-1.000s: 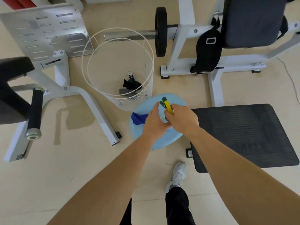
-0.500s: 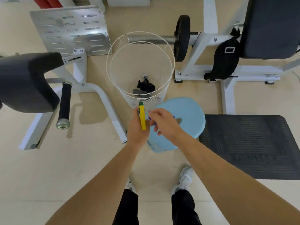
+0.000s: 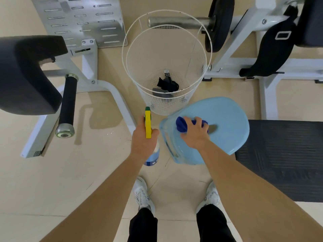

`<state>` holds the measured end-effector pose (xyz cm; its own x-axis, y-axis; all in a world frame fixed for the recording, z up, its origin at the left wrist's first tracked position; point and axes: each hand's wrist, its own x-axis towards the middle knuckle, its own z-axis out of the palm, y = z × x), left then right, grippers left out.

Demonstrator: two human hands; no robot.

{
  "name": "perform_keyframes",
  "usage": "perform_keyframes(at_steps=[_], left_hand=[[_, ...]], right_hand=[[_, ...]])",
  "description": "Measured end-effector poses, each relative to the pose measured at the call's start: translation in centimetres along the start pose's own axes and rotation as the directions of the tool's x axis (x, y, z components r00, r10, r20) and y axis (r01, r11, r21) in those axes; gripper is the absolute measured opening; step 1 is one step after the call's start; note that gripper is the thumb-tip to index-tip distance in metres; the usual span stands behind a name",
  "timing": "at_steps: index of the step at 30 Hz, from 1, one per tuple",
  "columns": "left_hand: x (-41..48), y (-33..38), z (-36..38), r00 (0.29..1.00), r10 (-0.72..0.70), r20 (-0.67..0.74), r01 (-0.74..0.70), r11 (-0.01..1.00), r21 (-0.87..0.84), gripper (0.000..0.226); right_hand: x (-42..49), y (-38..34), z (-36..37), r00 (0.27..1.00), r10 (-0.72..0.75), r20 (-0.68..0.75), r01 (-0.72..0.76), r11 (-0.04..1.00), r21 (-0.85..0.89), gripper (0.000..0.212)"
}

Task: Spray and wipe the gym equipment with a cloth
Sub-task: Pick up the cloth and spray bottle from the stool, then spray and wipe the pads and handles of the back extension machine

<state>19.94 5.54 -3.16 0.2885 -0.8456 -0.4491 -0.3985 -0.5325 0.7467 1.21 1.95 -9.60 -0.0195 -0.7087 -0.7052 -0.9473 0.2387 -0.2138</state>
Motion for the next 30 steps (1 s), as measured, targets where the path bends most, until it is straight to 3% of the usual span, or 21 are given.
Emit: perform_keyframes(at_steps=[3, 5, 8, 10, 14, 17, 20, 25, 30], left_hand=[[0.0, 0.1, -0.4, 1.000, -0.001, 0.011, 0.001, 1.000, -0.028, 0.033], [-0.3, 0.8, -1.0, 1.000, -0.013, 0.022, 0.014, 0.999, -0.036, 0.036], [-1.3, 2.7, -2.5, 1.000, -0.004, 0.028, 0.005, 0.999, -0.042, 0.033], [-2.5, 4.7, -4.4, 0.999, 0.020, 0.029, -0.018, 0.998, -0.068, 0.033], [-5.5, 9.3, -9.2, 0.999, 0.029, 0.035, -0.025, 0.991, -0.128, 0.043], [-8.6, 13.0, -14.1, 0.995, 0.084, 0.046, -0.075, 0.985, -0.158, 0.034], [-11.3, 16.2, -18.6, 0.989, 0.145, 0.033, -0.135, 0.969, -0.208, 0.034], [-16.2, 20.2, -26.1, 0.991, 0.127, -0.046, -0.135, 0.928, -0.348, 0.030], [-20.3, 21.1, -32.1, 0.985, 0.045, -0.168, -0.116, 0.888, -0.445, 0.028]], right_hand=[[0.1, -0.6, 1.5, 0.998, -0.001, -0.056, -0.005, 0.995, -0.095, 0.047], [-0.5, -0.9, 1.6, 0.999, -0.041, 0.020, 0.042, 0.999, -0.030, 0.037], [-2.6, -2.4, 0.4, 0.986, -0.103, 0.129, 0.058, 0.948, 0.313, 0.022], [-5.5, -4.2, -1.6, 0.993, -0.046, 0.113, -0.023, 0.839, 0.544, 0.004], [-12.4, -7.6, -6.2, 0.973, 0.090, 0.211, -0.228, 0.486, 0.844, 0.019], [-18.5, -10.0, -9.2, 0.959, 0.098, 0.267, -0.284, 0.353, 0.892, 0.035], [-23.9, -12.5, -11.1, 0.958, 0.048, 0.284, -0.287, 0.238, 0.928, 0.024], [-31.5, -17.2, -12.2, 0.976, 0.092, 0.198, -0.214, 0.243, 0.946, 0.030], [-38.1, -21.0, -13.6, 0.973, -0.096, 0.210, -0.194, 0.154, 0.969, 0.029]])
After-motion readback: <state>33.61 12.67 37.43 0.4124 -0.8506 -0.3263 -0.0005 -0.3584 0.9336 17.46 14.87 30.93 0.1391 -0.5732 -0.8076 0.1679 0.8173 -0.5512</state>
